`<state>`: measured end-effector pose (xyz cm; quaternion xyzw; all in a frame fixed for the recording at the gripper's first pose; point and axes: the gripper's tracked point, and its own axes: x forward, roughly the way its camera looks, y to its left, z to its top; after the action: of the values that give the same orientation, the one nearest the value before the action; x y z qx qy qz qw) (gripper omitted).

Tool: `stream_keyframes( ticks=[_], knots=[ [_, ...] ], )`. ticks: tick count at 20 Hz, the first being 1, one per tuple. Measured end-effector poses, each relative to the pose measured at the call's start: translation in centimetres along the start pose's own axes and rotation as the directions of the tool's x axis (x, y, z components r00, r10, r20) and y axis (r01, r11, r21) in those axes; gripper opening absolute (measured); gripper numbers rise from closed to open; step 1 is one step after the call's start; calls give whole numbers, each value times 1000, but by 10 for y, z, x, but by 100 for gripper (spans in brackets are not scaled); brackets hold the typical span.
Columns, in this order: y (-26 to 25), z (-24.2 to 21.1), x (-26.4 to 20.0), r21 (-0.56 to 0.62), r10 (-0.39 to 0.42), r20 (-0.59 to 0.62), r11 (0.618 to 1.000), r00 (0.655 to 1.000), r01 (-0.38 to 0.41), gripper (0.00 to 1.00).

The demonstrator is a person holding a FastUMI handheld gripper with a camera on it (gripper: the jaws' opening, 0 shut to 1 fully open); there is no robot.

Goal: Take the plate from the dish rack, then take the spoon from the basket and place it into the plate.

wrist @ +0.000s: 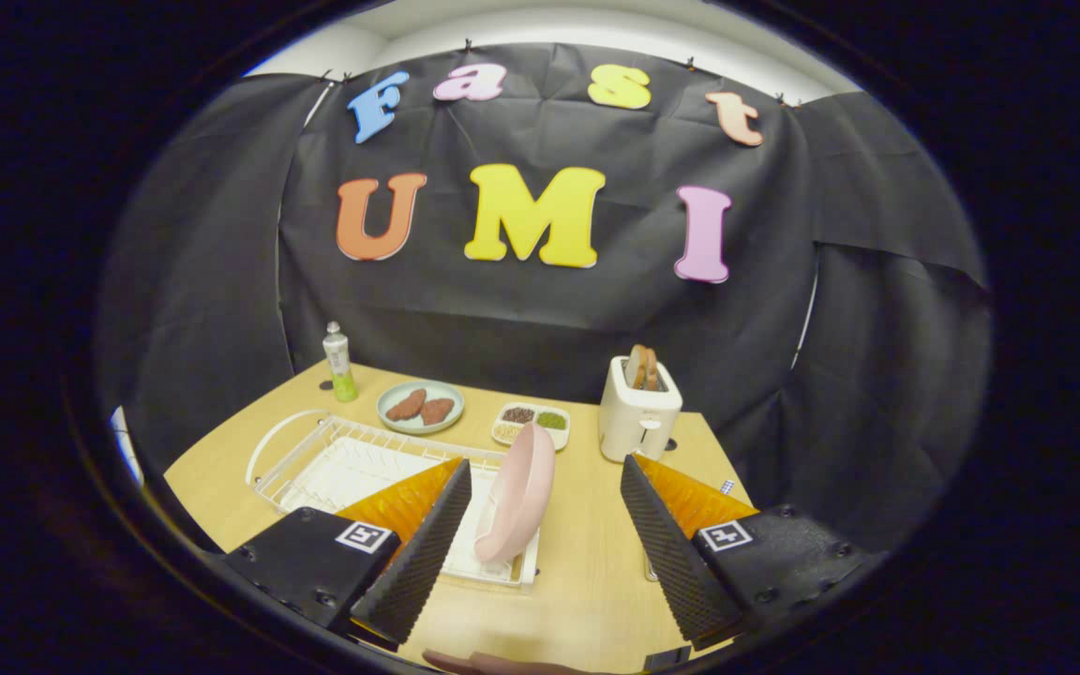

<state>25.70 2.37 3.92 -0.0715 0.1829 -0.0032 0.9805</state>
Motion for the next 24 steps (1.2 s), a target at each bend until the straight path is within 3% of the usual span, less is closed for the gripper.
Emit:
stream_keyframes(
  ticks=[3,8,11,13,15,17,21,24],
  knots=[
    [1,5,49,-106,-48,-171,994,984,30,100],
    [-3,1,84,-150,-153,-388,983,909,101,96],
    [1,3,96,-217,-207,-455,969,866,118,83],
    [-2,-1,100,-266,-267,-508,953,819,146,75],
    [-4,-10,105,-286,-307,-567,943,764,167,58],
    [-3,-13,108,-299,-326,-592,938,737,175,44],
    [-3,-16,109,-281,-339,-631,938,698,201,22],
    [-3,-12,106,-284,-369,-615,928,696,241,18]
  ],
)
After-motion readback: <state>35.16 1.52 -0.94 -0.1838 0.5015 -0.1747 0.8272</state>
